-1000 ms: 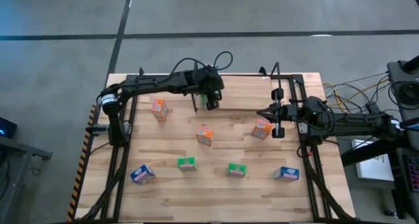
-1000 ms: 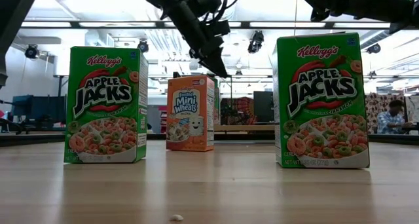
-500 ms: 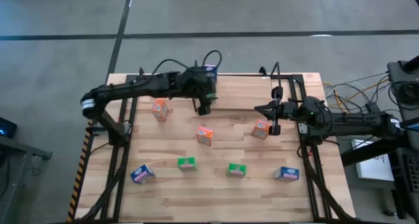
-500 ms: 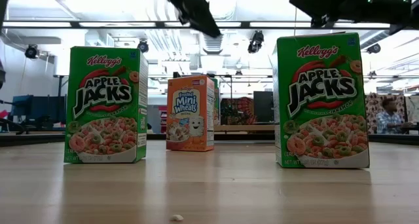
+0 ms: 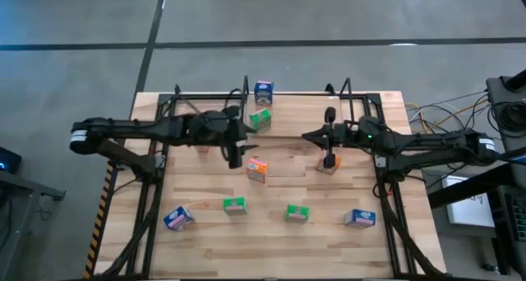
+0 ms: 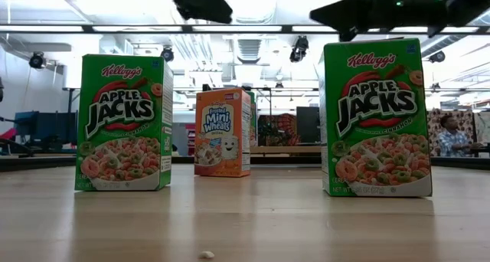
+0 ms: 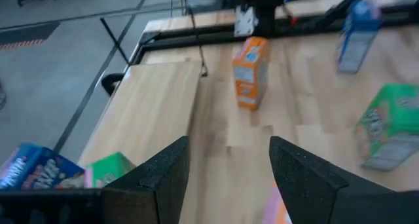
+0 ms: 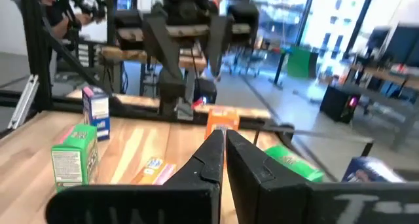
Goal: Stack cereal on shelf
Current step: Put the top green cereal box on the shelf
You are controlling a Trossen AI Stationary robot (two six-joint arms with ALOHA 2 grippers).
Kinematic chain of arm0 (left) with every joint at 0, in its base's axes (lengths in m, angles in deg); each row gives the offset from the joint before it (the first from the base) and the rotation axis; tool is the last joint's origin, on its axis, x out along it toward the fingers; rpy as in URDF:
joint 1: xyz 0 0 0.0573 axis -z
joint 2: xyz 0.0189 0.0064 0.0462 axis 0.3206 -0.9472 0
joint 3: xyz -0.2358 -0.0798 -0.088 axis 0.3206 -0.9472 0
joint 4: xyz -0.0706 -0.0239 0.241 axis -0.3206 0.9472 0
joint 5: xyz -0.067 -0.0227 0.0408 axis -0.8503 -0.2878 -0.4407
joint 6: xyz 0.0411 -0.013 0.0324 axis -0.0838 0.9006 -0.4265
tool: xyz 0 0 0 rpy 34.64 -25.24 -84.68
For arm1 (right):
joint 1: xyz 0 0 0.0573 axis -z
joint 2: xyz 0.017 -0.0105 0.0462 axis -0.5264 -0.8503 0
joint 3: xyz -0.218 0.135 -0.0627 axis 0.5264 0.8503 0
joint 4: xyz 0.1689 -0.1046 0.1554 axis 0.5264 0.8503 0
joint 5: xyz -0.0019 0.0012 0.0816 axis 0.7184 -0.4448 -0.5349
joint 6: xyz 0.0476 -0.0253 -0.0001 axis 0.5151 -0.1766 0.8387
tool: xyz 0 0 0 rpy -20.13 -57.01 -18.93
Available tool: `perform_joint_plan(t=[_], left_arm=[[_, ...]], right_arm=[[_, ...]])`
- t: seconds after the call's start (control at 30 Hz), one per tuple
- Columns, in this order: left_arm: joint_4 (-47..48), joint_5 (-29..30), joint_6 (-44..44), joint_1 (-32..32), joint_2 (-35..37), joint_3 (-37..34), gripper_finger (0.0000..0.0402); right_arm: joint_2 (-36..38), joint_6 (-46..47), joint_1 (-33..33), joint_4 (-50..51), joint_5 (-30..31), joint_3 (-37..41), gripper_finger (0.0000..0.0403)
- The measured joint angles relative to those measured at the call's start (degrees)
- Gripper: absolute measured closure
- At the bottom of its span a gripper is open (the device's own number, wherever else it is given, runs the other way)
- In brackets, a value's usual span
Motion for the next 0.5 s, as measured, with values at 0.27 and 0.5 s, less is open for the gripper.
perform_joint_plan(t=[0.27,0.5], left_arm=[[-12.7,0.1,2.1,2.1,10.0,-13.0,0.021],[-24.4,0.2,1.8,2.0,18.1,-24.0,0.021]], right_arm=[[-10.5,0.0,2.1,13.0,-0.1,-12.8,0.0394],[-19.8,-3.6,5.5,27.3,-0.1,-27.3,0.0394]])
